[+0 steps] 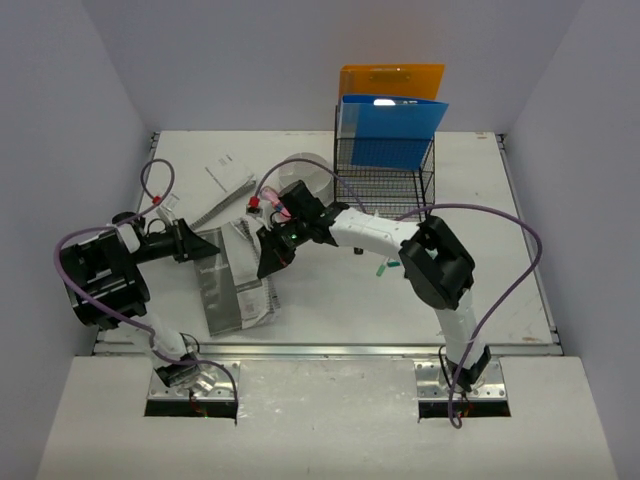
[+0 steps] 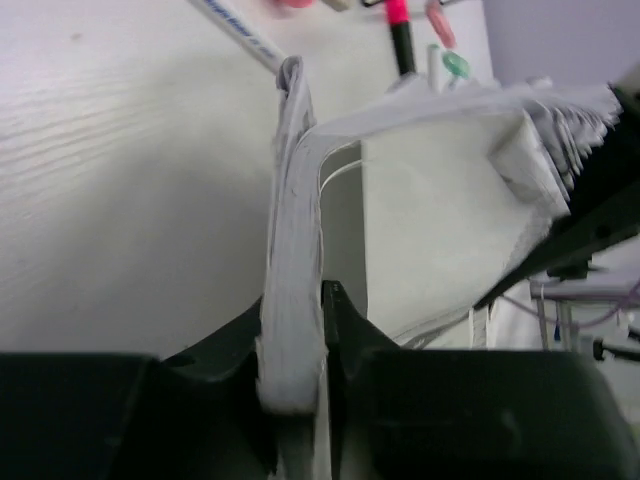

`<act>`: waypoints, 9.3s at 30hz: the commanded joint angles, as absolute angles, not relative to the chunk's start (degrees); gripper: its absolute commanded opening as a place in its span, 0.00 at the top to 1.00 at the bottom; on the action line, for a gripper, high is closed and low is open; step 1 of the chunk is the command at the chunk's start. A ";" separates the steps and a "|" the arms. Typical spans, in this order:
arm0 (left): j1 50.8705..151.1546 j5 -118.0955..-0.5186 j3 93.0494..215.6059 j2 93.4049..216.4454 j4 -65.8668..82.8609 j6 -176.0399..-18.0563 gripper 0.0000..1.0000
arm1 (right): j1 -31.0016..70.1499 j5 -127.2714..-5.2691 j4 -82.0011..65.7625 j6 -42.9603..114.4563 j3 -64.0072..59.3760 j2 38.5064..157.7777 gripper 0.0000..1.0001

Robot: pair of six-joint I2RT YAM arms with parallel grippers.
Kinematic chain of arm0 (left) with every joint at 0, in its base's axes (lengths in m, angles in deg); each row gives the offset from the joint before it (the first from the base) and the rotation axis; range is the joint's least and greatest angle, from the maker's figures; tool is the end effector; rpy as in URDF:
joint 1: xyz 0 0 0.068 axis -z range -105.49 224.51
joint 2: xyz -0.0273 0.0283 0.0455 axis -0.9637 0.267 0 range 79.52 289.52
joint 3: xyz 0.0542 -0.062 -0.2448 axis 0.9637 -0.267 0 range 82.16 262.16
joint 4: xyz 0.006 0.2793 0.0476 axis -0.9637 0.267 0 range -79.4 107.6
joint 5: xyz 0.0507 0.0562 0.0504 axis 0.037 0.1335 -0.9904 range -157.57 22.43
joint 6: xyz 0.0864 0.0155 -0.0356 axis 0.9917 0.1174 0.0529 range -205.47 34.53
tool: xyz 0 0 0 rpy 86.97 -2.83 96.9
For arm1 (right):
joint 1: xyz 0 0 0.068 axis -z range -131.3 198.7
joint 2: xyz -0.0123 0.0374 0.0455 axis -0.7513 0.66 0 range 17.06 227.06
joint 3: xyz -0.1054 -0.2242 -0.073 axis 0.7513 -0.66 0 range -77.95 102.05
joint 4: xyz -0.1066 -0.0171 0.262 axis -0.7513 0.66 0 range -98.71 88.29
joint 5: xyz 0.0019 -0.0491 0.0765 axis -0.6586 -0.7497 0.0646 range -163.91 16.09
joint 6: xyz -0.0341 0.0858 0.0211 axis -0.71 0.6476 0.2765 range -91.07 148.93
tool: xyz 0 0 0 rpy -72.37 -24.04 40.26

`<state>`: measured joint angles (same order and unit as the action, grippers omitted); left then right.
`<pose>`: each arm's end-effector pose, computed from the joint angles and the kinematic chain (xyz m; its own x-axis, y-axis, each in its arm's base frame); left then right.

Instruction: Organize the desk

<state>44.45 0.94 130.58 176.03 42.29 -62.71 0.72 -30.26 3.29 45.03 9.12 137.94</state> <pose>0.2916 0.0768 0.0975 -0.8011 -0.3000 -0.5179 0.2920 0.5593 -0.7758 0.2900 0.4102 0.1302 -0.6995 -0.4767 -0.5324 -0.6929 0.2697 0.6687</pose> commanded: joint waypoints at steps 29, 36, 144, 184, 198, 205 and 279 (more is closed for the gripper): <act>68.66 9.02 147.44 144.64 39.11 -62.73 1.00 | 17.13 -43.41 -13.18 50.28 -7.66 107.85 0.06; 68.98 9.42 146.44 144.41 37.38 -65.51 1.00 | 18.64 -26.87 -40.35 61.88 -12.38 108.81 0.01; 98.88 -57.96 195.11 195.74 -2.77 -77.18 0.48 | 50.11 -48.67 -31.33 22.41 3.15 113.92 0.06; 65.95 -51.63 160.89 188.74 29.23 -58.66 0.36 | 49.32 -34.10 -2.42 47.30 -3.48 94.11 0.11; 68.98 -58.58 162.07 196.50 26.27 -54.51 0.37 | 49.14 -33.29 -0.89 50.03 -1.68 94.32 0.11; 69.33 -66.42 160.12 199.05 22.07 -53.43 0.54 | 46.33 -33.09 -2.91 50.51 -4.34 93.79 0.12; 76.51 -23.81 141.75 136.38 23.70 -95.20 1.00 | 3.47 -59.16 -9.84 80.53 26.22 127.50 0.01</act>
<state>71.78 -23.75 141.32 137.74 30.05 -94.98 4.63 -55.28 -10.23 80.40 22.16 126.62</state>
